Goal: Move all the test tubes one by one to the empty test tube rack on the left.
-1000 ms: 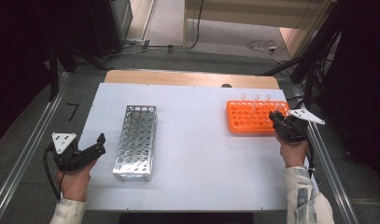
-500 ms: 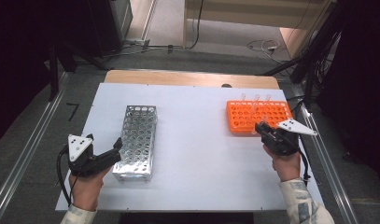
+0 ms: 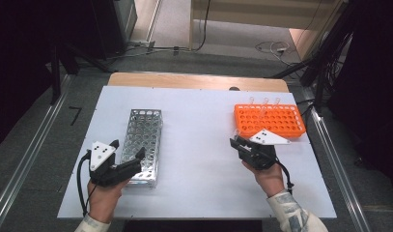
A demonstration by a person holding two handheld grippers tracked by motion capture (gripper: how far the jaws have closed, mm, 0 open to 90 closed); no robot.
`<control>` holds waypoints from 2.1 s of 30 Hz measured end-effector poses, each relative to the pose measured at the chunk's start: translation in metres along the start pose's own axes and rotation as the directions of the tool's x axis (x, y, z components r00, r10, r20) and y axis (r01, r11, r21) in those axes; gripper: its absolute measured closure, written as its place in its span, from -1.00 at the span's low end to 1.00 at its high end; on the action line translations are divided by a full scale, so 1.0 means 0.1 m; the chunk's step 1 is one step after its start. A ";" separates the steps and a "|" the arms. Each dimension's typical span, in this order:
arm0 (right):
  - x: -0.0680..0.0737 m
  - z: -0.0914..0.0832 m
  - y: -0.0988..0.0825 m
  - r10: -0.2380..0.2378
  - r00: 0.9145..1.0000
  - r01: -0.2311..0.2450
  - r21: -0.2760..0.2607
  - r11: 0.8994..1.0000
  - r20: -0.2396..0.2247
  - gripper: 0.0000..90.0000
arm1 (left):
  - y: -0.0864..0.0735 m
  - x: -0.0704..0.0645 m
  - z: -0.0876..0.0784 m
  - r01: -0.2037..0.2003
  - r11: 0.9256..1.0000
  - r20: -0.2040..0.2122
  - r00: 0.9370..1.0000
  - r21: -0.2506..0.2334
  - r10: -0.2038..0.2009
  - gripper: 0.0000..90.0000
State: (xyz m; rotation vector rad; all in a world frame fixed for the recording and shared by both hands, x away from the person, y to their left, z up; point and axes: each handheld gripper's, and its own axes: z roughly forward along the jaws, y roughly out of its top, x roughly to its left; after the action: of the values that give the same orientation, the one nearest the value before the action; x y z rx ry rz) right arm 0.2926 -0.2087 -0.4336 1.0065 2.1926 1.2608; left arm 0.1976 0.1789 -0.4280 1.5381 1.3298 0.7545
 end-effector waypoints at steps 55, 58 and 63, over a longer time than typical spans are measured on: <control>1.04 0.41 -0.05 -0.148 0.947 0.166 0.041 0.985 -0.286 0.60 | -0.05 -0.97 0.37 -0.193 0.981 0.356 0.919 0.025 0.172 0.68; 1.04 0.41 -0.04 -0.136 0.945 0.156 0.041 0.987 -0.298 0.33 | -0.02 -0.96 0.34 -0.193 0.981 0.360 0.917 0.021 0.172 0.68; 1.02 0.40 -0.03 -0.125 0.940 0.147 0.046 0.988 -0.317 -0.03 | 0.07 -0.90 0.27 -0.178 0.984 0.352 0.921 0.006 0.164 0.68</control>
State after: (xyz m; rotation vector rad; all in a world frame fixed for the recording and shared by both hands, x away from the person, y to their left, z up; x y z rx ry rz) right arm 0.2514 -0.1100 -0.4567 0.7005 2.5121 1.3655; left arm 0.2042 0.0856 -0.4212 1.7424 0.9587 0.5292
